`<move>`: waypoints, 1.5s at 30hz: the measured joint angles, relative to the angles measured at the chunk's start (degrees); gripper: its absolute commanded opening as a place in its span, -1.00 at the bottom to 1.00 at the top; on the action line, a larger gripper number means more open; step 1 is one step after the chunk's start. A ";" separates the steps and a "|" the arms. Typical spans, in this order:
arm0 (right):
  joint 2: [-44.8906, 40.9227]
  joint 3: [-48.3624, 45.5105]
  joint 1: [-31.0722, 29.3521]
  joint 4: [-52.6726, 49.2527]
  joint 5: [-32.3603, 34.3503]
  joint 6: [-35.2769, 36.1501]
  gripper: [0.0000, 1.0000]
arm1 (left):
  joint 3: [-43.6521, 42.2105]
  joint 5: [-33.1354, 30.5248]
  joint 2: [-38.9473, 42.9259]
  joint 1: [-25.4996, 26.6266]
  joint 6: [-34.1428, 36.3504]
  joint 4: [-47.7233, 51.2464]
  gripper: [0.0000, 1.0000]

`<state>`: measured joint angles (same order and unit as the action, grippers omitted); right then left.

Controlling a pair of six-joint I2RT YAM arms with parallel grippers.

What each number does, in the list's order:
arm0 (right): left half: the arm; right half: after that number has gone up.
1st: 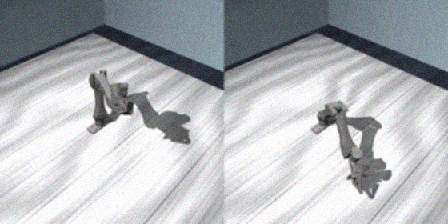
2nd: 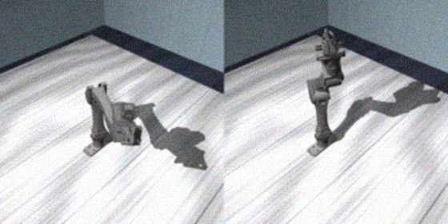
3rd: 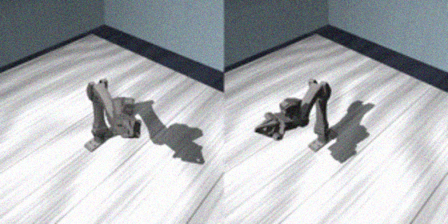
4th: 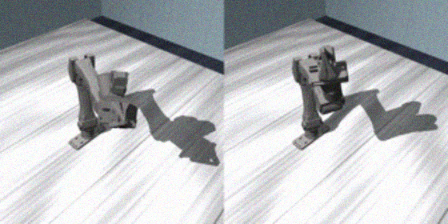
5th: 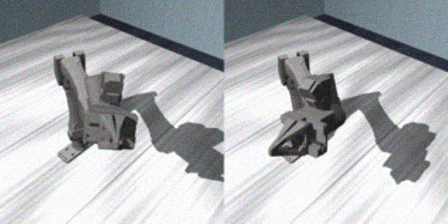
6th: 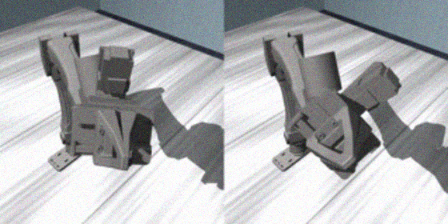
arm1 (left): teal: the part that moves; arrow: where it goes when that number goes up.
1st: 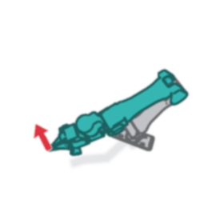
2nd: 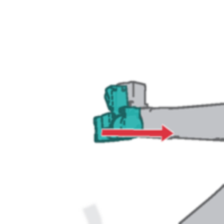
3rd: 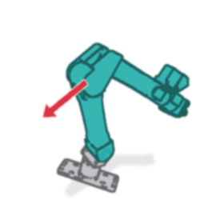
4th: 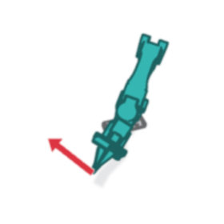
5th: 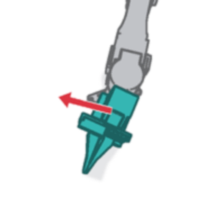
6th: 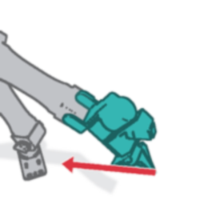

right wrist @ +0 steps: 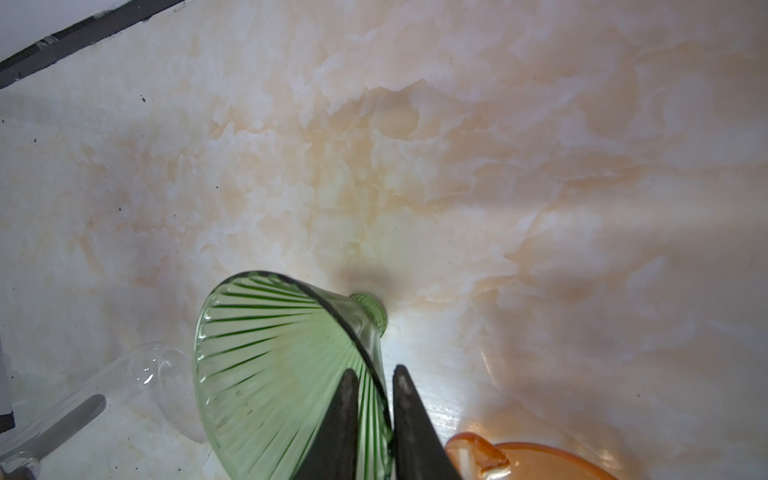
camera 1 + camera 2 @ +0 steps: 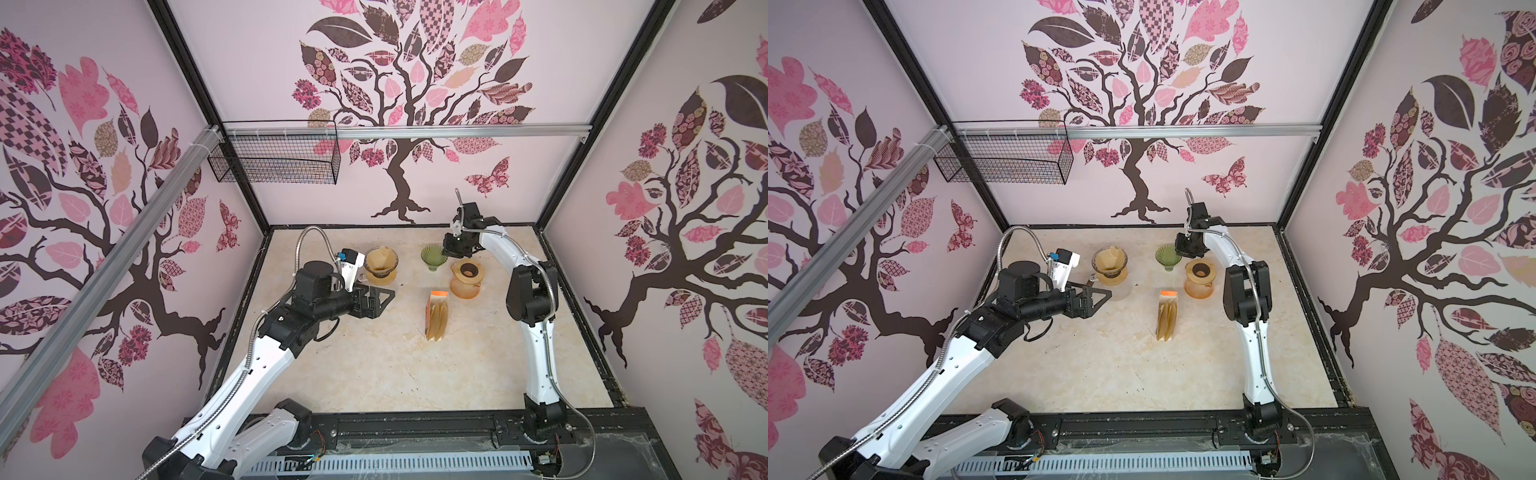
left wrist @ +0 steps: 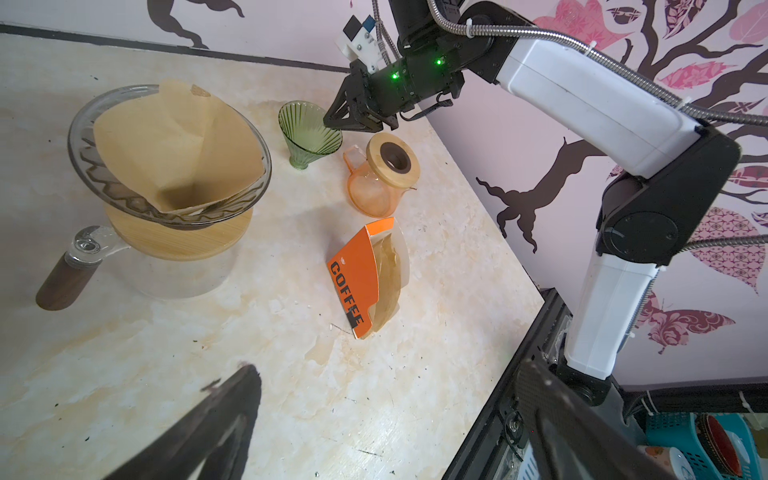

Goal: Place the coffee filter in the dripper
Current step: 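Lower the right gripper onto the green dripper's rim and grasp it, then lift the green dripper with the right gripper toward the orange pitcher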

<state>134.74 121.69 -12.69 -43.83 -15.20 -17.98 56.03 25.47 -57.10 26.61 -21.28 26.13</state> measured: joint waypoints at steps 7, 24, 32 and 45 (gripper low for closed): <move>0.00 0.00 0.00 -0.09 -0.11 -0.13 -0.79 | 0.00 -0.59 0.07 0.00 0.13 -0.26 0.96; -0.17 0.00 0.00 0.57 -3.39 -2.54 -1.00 | 0.00 -3.45 1.36 0.00 0.26 -0.11 0.96; -1.97 -0.04 0.00 3.06 -5.22 -5.79 -1.00 | 0.11 -5.64 1.33 0.00 0.31 0.63 0.96; -34.18 -22.84 2.12 12.98 -2.99 -11.39 -1.00 | 9.35 -7.28 -8.72 0.00 -2.73 -1.36 0.96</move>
<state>100.55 98.85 -10.57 -30.85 -18.20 -29.36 65.39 18.20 -65.82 26.61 -24.01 24.77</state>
